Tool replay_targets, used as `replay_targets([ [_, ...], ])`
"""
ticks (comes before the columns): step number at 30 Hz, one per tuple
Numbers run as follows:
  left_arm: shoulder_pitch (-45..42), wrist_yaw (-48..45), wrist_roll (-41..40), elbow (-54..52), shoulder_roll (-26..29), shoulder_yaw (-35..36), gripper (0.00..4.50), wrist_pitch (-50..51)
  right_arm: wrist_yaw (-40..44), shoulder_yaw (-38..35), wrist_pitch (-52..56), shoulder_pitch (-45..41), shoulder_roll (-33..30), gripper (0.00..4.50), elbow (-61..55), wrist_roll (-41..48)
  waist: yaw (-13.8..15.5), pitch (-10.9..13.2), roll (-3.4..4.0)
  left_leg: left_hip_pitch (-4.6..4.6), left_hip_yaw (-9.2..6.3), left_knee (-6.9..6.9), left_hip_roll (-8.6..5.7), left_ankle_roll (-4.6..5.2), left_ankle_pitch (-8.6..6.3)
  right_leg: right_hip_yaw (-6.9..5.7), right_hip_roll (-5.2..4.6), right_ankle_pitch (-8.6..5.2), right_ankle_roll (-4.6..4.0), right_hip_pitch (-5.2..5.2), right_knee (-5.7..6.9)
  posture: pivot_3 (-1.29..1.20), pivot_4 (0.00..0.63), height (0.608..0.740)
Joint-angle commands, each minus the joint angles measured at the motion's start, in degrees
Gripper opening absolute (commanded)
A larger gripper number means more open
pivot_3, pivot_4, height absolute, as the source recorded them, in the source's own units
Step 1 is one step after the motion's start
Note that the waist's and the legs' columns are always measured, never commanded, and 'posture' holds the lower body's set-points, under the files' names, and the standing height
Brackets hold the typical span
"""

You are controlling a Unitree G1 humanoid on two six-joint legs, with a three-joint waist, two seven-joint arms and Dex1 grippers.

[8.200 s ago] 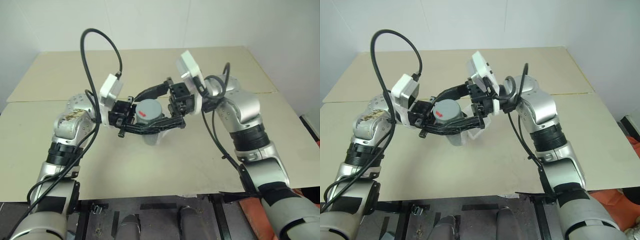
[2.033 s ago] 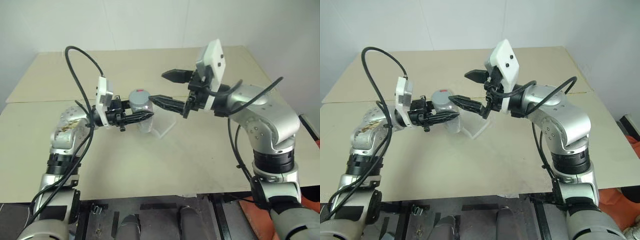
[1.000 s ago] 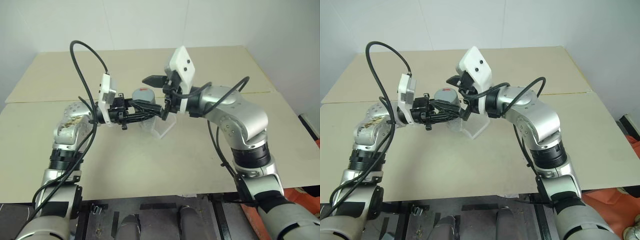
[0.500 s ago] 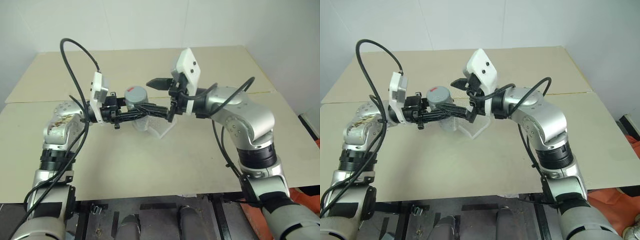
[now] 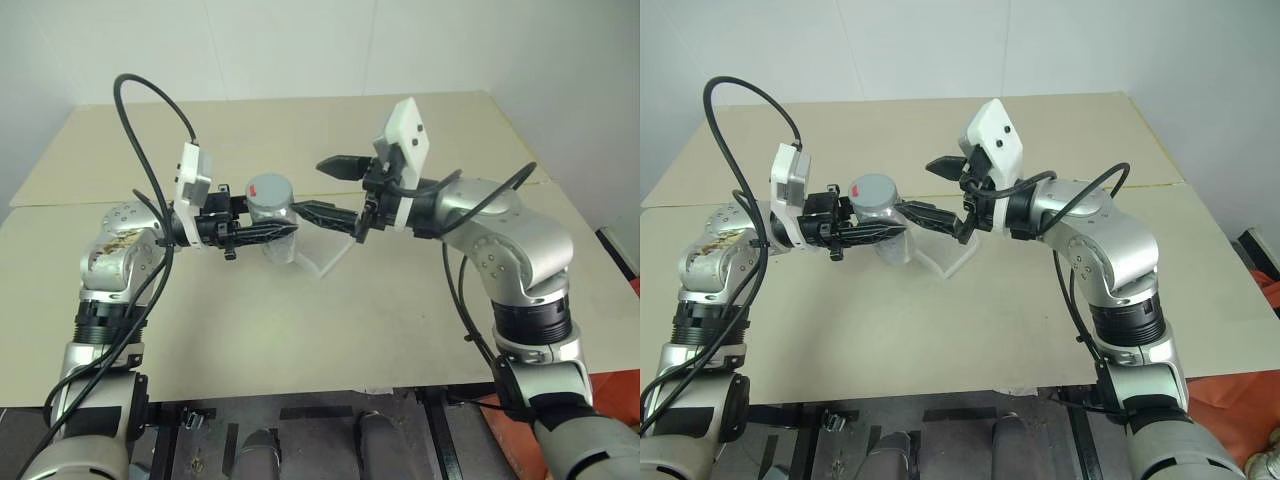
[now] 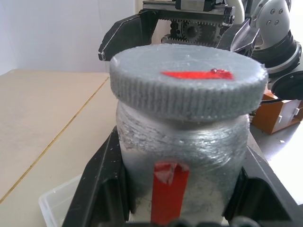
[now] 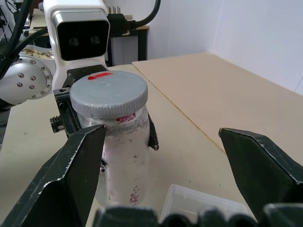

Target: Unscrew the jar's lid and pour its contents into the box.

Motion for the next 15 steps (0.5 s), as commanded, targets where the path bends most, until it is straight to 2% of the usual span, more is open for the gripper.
replay_targets([
  [1, -0.5, -0.3, -1.2, -1.9, 0.5, 1.0, 1.95, -0.1, 0.3, -2.1, 0.4, 0.2, -1.4, 4.44, -3.1, 1.2, 0.0, 0.0, 0.0, 0.0, 0.0, 0.0, 0.0, 0.0, 0.0, 0.0, 0.0, 0.0, 0.0, 0.0, 0.01, 0.0, 0.15, 0.74],
  [8, -0.5, 0.2, 0.0, -0.3, -0.8, 0.2, 1.95, -1.2, 0.0, -3.9, 4.6, -0.3, -1.2, 4.44, -7.7, 7.7, 0.0, 0.0, 0.0, 0.0, 0.0, 0.0, 0.0, 0.0, 0.0, 0.0, 0.0, 0.0, 0.0, 0.01, -0.01, 0.0, 0.15, 0.74],
  [15, -0.9, -0.1, 0.2, -0.6, -2.4, -0.7, 1.95, -1.5, -3.9, -1.1, 6.5, -3.0, 1.6, 4.44, -7.6, 6.9, 0.0, 0.0, 0.0, 0.01, 0.0, 0.0, 0.0, 0.01, 0.0, 0.0, 0.0, 0.0, 0.0, 0.01, 0.01, 0.0, 0.15, 0.74],
])
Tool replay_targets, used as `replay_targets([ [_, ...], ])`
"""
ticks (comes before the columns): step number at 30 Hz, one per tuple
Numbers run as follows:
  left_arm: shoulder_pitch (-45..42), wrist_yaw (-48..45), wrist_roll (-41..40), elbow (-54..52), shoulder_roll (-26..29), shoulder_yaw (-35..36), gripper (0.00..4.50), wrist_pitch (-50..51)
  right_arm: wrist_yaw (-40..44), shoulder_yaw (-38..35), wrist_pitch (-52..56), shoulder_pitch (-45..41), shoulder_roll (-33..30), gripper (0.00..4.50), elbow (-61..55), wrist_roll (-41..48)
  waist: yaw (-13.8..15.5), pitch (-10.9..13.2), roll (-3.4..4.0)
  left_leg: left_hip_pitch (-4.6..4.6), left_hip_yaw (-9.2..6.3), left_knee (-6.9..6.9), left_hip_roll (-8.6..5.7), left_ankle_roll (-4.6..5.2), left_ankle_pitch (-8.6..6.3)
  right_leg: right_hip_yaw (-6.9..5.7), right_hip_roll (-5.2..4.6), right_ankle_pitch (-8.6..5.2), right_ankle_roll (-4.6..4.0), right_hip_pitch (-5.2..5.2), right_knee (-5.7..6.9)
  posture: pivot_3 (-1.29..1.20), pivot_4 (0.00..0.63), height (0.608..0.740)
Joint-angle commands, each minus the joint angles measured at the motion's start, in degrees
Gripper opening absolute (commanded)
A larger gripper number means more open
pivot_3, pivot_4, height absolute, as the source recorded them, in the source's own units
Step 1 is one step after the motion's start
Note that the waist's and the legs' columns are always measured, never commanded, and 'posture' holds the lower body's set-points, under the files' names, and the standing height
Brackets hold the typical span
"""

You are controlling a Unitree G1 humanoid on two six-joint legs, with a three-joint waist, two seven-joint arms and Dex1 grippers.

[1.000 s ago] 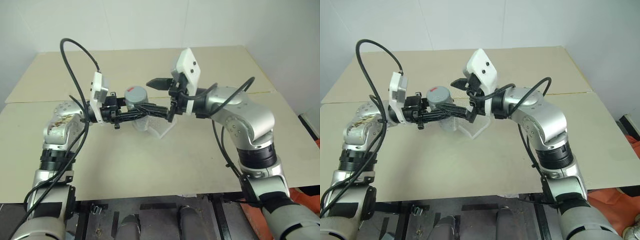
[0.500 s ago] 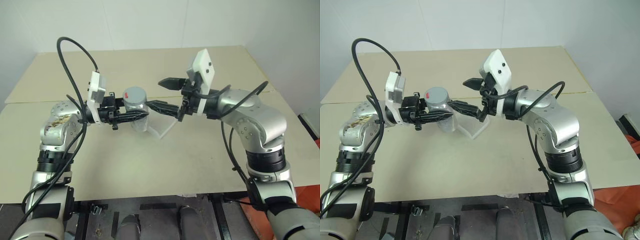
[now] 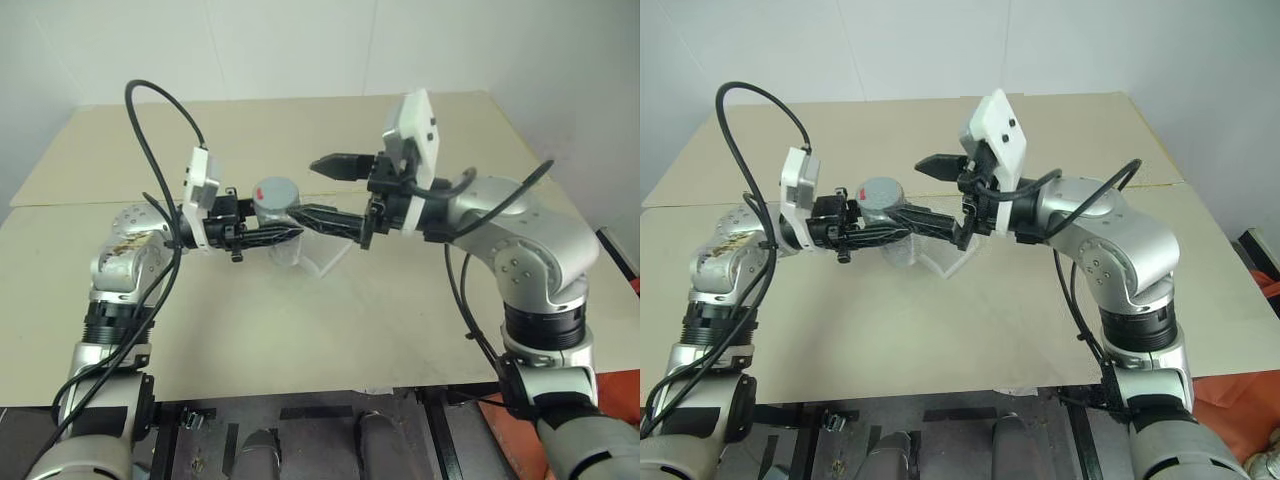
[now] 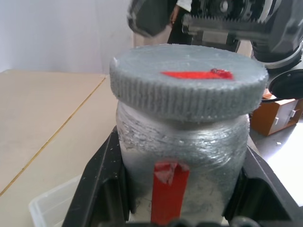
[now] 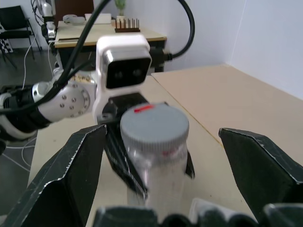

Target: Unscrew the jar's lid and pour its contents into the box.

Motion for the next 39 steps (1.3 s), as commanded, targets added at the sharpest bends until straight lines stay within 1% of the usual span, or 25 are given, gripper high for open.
replay_targets([
  [1, -1.0, -0.3, -0.3, -1.1, -0.1, 0.1, 1.95, -1.2, -1.9, 0.9, 0.9, -2.3, 1.1, 4.44, -1.6, 0.0, 0.0, 0.0, 0.0, -0.01, 0.0, 0.0, 0.0, 0.0, 0.0, 0.0, 0.0, 0.0, 0.0, 0.0, 0.0, 0.0, 0.15, 0.74],
  [10, -1.2, -0.6, 0.0, -0.6, -0.1, 0.1, 1.95, -1.8, -3.3, 4.2, 0.6, -3.6, 2.9, 4.44, -0.2, -2.3, 0.0, 0.0, 0.0, 0.0, 0.0, 0.0, 0.0, 0.0, 0.0, 0.0, 0.0, 0.0, 0.0, -0.01, 0.01, 0.0, 0.15, 0.74],
  [21, -0.3, -0.3, -0.3, -1.6, 0.6, 0.4, 1.95, -1.8, -3.0, 4.8, 0.2, -3.7, 4.4, 4.44, 1.3, -3.2, 0.0, 0.0, 0.0, 0.0, -0.01, 0.0, 0.0, 0.0, 0.0, 0.0, 0.0, 0.0, 0.0, -0.02, 0.01, 0.0, 0.15, 0.74],
  [24, -0.3, -0.3, -0.3, -1.6, 0.7, 0.4, 1.95, -1.8, -3.1, 4.9, 0.1, -3.6, 4.5, 3.85, 1.3, -3.6, 0.0, 0.0, 0.0, 0.0, 0.0, 0.0, 0.0, 0.0, 0.0, 0.0, 0.0, 0.0, 0.0, -0.01, 0.01, 0.0, 0.15, 0.74],
  [26, -0.3, -0.4, -0.2, -1.4, 0.8, 0.4, 1.95, -1.9, -3.2, 4.8, 0.0, -3.6, 4.7, 3.23, 1.4, -3.7, 0.0, 0.0, 0.0, 0.0, -0.01, 0.0, 0.0, 0.0, 0.0, 0.0, 0.0, 0.0, 0.0, -0.01, 0.01, 0.0, 0.15, 0.74],
  [27, -0.2, -0.5, -0.2, -1.4, 0.9, 0.4, 1.95, -2.0, -3.3, 4.7, 0.0, -3.6, 4.7, 2.85, 1.4, -3.8, 0.0, 0.0, 0.0, 0.0, 0.0, 0.0, 0.0, 0.0, 0.0, 0.0, 0.0, 0.0, 0.0, -0.01, 0.01, 0.0, 0.15, 0.74],
  [28, -0.2, -0.5, -0.2, -1.4, 0.9, 0.4, 1.95, -2.0, -3.3, 4.7, -0.1, -3.6, 4.7, 2.76, 1.4, -3.9, 0.0, 0.0, 0.0, 0.0, 0.0, 0.0, 0.0, 0.0, 0.0, 0.0, 0.0, 0.0, 0.0, -0.02, 0.01, 0.0, 0.15, 0.74],
  [32, 0.3, -0.7, -0.1, -1.5, 1.0, 0.3, 1.95, -2.2, -3.6, 3.7, 0.3, -3.7, 4.7, 2.76, 1.3, -3.1, 0.0, 0.0, 0.0, 0.0, 0.0, 0.0, 0.0, 0.0, 0.0, 0.0, 0.0, 0.0, 0.0, -0.01, 0.01, 0.0, 0.15, 0.74],
  [37, 1.2, -1.3, 0.1, -1.4, 1.4, 0.0, 1.95, -2.3, -5.1, -1.4, 1.6, -5.2, 4.5, 2.76, 2.4, -0.1, 0.0, 0.0, 0.0, 0.0, -0.01, 0.0, 0.0, 0.0, 0.0, 0.0, 0.0, 0.0, 0.0, -0.01, 0.01, 0.0, 0.15, 0.74],
  [39, 1.4, -1.6, 0.2, -1.2, 1.8, 0.0, 1.95, -2.3, -6.1, -4.8, 3.0, -5.7, 4.4, 2.76, 2.7, 2.5, 0.0, 0.0, 0.0, 0.0, -0.01, 0.0, 0.0, 0.0, 0.0, 0.0, 0.0, 0.0, 0.0, -0.01, 0.01, 0.0, 0.15, 0.74],
])
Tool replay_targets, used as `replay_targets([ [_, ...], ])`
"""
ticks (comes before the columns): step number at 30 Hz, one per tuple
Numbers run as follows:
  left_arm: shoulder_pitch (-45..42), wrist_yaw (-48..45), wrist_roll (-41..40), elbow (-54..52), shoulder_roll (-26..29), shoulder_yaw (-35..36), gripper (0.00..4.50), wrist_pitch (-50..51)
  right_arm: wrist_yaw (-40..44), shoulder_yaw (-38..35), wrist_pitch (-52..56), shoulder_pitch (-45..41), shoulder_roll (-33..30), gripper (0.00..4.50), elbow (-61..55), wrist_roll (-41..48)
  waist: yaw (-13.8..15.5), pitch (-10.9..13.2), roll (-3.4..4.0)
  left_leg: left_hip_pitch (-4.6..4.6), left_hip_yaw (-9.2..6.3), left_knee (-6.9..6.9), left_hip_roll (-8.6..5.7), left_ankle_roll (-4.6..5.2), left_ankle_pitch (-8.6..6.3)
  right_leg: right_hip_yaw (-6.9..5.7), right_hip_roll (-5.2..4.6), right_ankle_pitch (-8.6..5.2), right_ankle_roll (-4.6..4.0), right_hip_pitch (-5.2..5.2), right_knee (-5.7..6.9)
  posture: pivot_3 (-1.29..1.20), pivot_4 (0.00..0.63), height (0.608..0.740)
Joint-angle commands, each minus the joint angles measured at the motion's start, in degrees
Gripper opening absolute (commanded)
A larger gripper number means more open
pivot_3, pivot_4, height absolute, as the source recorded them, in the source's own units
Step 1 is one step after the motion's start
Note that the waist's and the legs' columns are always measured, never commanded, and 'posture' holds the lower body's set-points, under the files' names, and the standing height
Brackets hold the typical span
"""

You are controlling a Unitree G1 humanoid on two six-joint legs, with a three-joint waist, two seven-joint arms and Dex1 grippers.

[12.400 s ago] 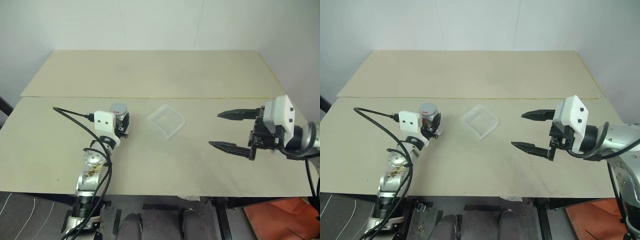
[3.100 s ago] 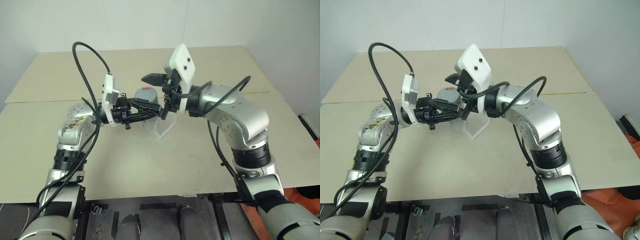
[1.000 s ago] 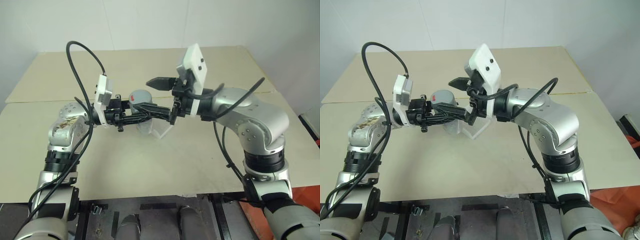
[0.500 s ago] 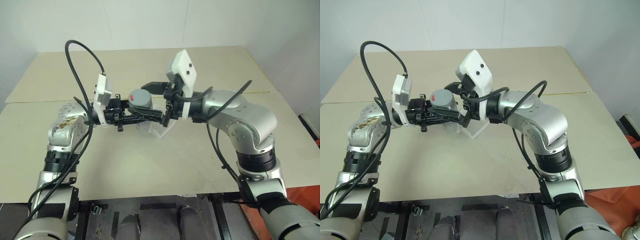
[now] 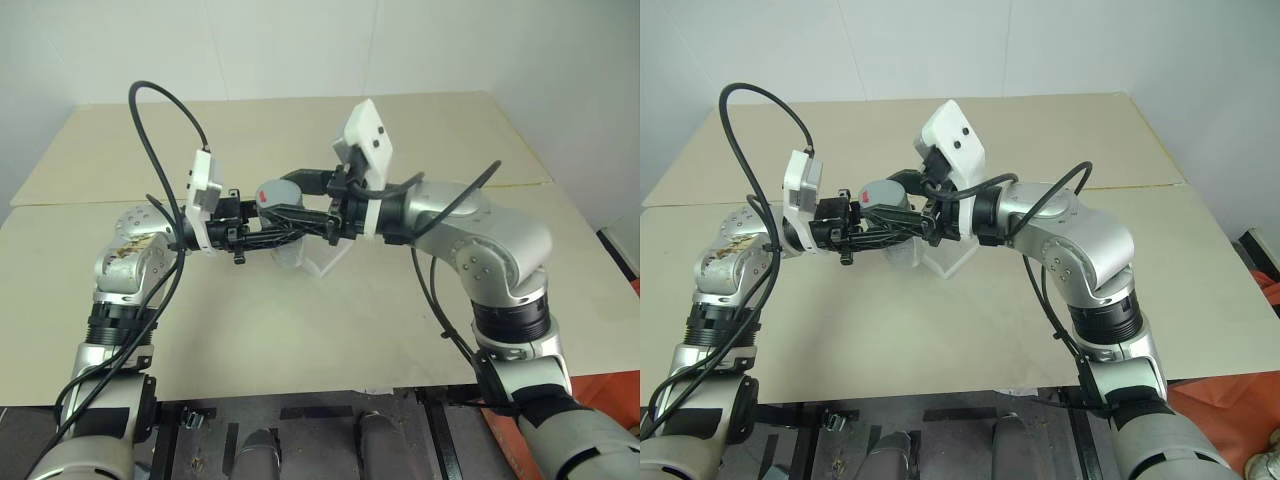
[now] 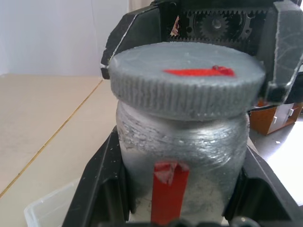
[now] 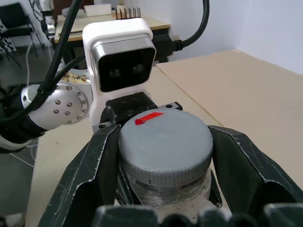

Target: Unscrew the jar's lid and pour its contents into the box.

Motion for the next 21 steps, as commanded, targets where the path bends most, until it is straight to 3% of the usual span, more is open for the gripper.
replay_targets([
  [1, 1.1, -1.4, 0.2, -0.7, 1.8, 0.4, 1.95, -0.6, -2.7, -9.9, 1.0, -3.3, -0.5, 2.76, -1.1, 4.3, 0.0, 0.0, 0.0, -0.01, 0.0, 0.0, 0.0, 0.0, 0.0, 0.0, 0.0, 0.0, 0.0, 0.0, 0.0, 0.0, 0.15, 0.74],
  [9, 1.1, -1.5, 0.2, 0.1, 2.9, 1.0, 1.95, -0.7, -5.4, -15.0, 2.8, 0.8, -4.8, 2.76, -3.9, 6.8, 0.1, 0.0, 0.01, 0.0, 0.0, -0.02, 0.0, 0.02, -0.01, 0.0, 0.0, 0.0, 0.0, 0.01, 0.0, 0.0, 0.15, 0.74],
  [15, -0.3, 3.1, 0.5, 1.5, 4.4, 5.0, 1.95, -1.7, -10.7, -15.0, -1.9, 18.1, -10.9, 2.76, -7.3, -2.8, 0.5, 0.0, -0.01, -0.05, 0.01, -0.01, -0.01, 0.04, -0.02, -0.01, -0.01, 0.0, 0.0, 0.01, -0.05, 0.0, 0.15, 0.74],
  [21, 0.5, 8.6, 1.7, 1.0, 5.7, 8.0, 1.95, -2.5, -16.2, -10.4, -6.6, 34.3, -12.4, 2.76, -6.0, -14.1, 0.3, 0.0, -0.01, -0.02, 0.05, -0.01, -0.02, 0.06, -0.03, 0.03, -0.01, 0.0, 0.0, -0.01, -0.1, 0.0, 0.15, 0.74],
])
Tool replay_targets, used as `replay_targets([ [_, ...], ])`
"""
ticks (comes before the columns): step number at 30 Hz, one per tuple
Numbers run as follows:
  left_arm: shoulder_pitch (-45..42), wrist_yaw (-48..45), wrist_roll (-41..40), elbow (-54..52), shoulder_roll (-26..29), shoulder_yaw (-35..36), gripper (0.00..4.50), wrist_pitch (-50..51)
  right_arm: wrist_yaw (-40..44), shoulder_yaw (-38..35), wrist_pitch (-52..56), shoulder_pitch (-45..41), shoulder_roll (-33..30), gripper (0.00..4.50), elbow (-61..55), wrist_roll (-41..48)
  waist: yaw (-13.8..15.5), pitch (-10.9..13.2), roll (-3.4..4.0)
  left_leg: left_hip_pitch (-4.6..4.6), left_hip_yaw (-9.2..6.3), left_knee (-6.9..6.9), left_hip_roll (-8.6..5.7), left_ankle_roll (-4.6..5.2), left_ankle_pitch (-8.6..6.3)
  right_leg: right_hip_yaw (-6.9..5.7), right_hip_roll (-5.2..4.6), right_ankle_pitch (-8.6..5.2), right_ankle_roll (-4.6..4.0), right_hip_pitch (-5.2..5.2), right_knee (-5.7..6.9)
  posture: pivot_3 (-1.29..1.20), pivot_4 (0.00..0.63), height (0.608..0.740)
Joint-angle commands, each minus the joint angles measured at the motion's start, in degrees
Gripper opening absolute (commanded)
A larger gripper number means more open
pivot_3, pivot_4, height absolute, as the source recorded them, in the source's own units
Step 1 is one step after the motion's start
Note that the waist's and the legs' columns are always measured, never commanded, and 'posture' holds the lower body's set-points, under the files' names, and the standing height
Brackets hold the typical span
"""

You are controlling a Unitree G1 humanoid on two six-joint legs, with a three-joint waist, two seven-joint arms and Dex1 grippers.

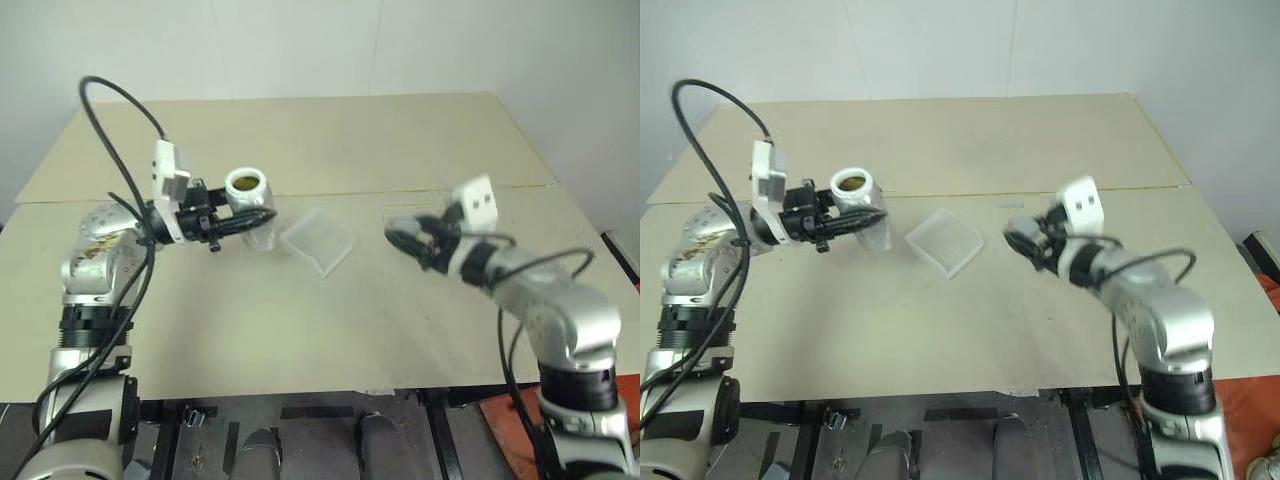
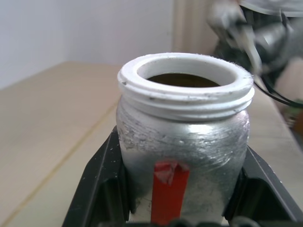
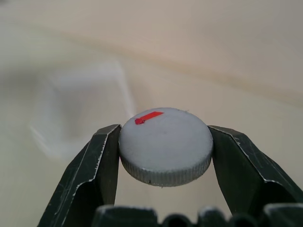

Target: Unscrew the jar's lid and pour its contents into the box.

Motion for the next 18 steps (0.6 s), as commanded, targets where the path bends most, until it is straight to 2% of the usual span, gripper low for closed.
replay_targets([
  [1, -0.1, 3.3, 0.7, -2.0, 1.0, 2.2, 1.95, -1.7, -2.6, 1.8, -4.1, 3.5, 0.2, 2.76, -1.1, -5.1, -0.3, 0.0, 0.0, 0.02, 0.0, 0.0, 0.0, 0.0, 0.0, 0.01, 0.0, 0.0, 0.0, 0.0, -0.03, 0.0, 0.15, 0.74],
  [5, 0.6, 7.2, 2.2, -3.1, 0.6, 2.6, 1.95, -2.9, -3.2, 2.6, -5.1, 5.5, 1.6, 2.76, 1.2, -7.5, -0.4, 0.0, 0.0, 0.11, 0.02, 0.0, 0.01, 0.0, 0.0, 0.04, 0.01, 0.0, -0.01, 0.04, -0.1, 0.0, 0.15, 0.74],
  [7, 0.4, 10.5, 3.9, -3.1, 0.0, 2.2, 1.95, -4.1, -2.6, 2.8, -5.0, 5.7, 1.6, 3.48, 1.8, -7.9, -0.2, 0.0, 0.0, 0.11, 0.01, 0.0, 0.0, 0.0, 0.0, 0.04, 0.01, 0.0, 0.0, 0.07, -0.12, 0.0, 0.15, 0.74],
  [10, -0.4, 15.6, 8.0, -2.6, -1.1, 0.9, 1.95, -6.9, 0.6, 2.0, -4.2, 6.1, 0.1, 4.26, -0.1, -6.7, 0.2, 0.0, 0.0, 0.07, 0.01, 0.0, 0.0, 0.0, 0.0, 0.03, 0.01, 0.0, 0.0, 0.06, -0.12, 0.0, 0.15, 0.74],
  [11, -0.8, 17.8, 9.8, -2.1, -1.8, 0.5, 1.95, -8.6, 1.8, 1.3, -3.3, 6.0, -0.8, 4.47, -1.1, -5.8, 0.4, 0.0, 0.0, 0.07, 0.01, 0.0, 0.0, 0.0, 0.0, 0.03, 0.0, 0.0, 0.0, 0.07, -0.12, 0.0, 0.15, 0.74],
  [12, -1.6, 20.2, 11.7, -1.3, -2.5, 0.0, 1.95, -9.8, 3.0, 0.8, -2.4, 5.5, -1.8, 4.47, -1.6, -5.0, 0.7, 0.0, 0.0, 0.06, 0.02, 0.0, 0.0, 0.0, 0.0, 0.02, 0.0, 0.0, 0.0, 0.06, -0.15, 0.0, 0.15, 0.74],
  [13, -2.6, 23.6, 15.5, 0.3, -3.0, -1.3, 1.95, -12.1, 4.9, 0.1, -1.7, 5.1, -3.1, 4.47, -2.4, -3.8, 1.1, 0.0, -0.01, 0.06, 0.02, 0.01, 0.0, -0.01, 0.0, 0.03, 0.0, 0.0, 0.0, 0.07, -0.2, 0.0, 0.15, 0.74],
  [14, -3.9, 28.4, 22.1, 3.9, -3.5, -3.8, 1.95, -19.2, 7.6, -1.9, 0.5, 4.1, -4.9, 4.47, -4.0, -0.4, 1.3, 0.0, -0.01, 0.07, 0.01, 0.03, -0.01, -0.01, 0.0, 0.02, 0.0, 0.0, 0.0, 0.08, -0.21, 0.0, 0.15, 0.74],
  [18, -8.9, 41.5, 38.9, 16.7, -4.0, -11.5, 1.95, -39.1, 13.5, -7.2, 6.0, 0.8, -8.9, 4.47, -7.1, 9.0, 2.2, 0.0, -0.01, 0.09, 0.01, 0.04, -0.04, -0.01, 0.0, 0.02, 0.0, 0.01, 0.01, 0.14, -0.3, 0.0, 0.15, 0.74],
])
